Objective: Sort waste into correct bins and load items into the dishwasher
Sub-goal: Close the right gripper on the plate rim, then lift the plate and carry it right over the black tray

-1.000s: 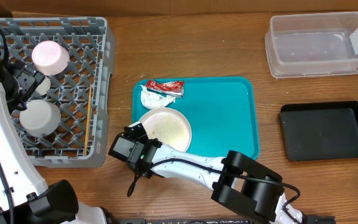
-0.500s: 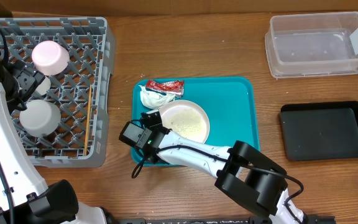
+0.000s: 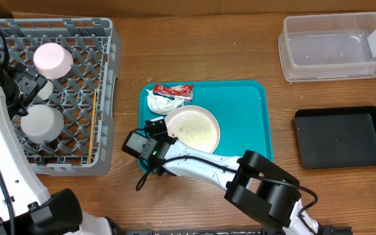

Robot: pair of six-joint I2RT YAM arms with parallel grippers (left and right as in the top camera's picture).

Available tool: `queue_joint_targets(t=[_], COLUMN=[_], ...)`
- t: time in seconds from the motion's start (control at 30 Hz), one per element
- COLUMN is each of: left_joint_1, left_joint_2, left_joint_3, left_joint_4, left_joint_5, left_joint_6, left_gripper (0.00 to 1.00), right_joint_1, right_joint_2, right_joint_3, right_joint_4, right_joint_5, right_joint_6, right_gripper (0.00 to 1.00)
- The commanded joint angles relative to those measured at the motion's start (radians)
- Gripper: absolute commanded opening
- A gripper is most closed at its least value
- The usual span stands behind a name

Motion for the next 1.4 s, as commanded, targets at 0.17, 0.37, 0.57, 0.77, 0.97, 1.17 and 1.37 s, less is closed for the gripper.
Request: queue_joint_targets(t=[0.17,0.37,0.57,0.77,0.97,1.17,1.37], left_joint_1=[0.001,0.002,0.002,0.002,0.002,0.002,0.002], left_joint_2=[0.01,0.013,0.013,0.014,0.014,0.014,0.014], left_joint_3=[0.004,0.004,0.004,0.004,0.004,0.004,0.004], left_joint_4=[-0.002,-0.002,-0.002,-0.002,-0.002,-0.002,-0.002], left_joint_5=[-0.002,-0.002,-0.003,-0.003,-0.003,-0.003,-0.003], left_joint_6=[0.019,0.019,0.019,0.019,0.019,0.019,0.019], left_gripper=[1.0,1.0,1.0,1.0,1.0,1.0,1.0], right_joint_1=[0.005,0.005,-0.001,-0.031,-0.068,-0.135,-0.228], right_joint_2=[-0.003,0.004,0.003,0.003,0.003,0.003,-0.007], right_joint_3=[-0.006,-0.006,0.06,0.134,0.134,0.134,0.137], right_joint_4=[0.007,-0.01,-0.103,-0.254,-0.379,-0.48,-0.519], right_joint_5=[0.003,0.019,0.028,0.076,0.181,0.249,0.257], right_joint_6=[0.002,0.0,-0.112,-0.185,-0.169,-0.062,-0.037], right_gripper=[0.04,0.04,0.04,0.04,0.04,0.04,0.04])
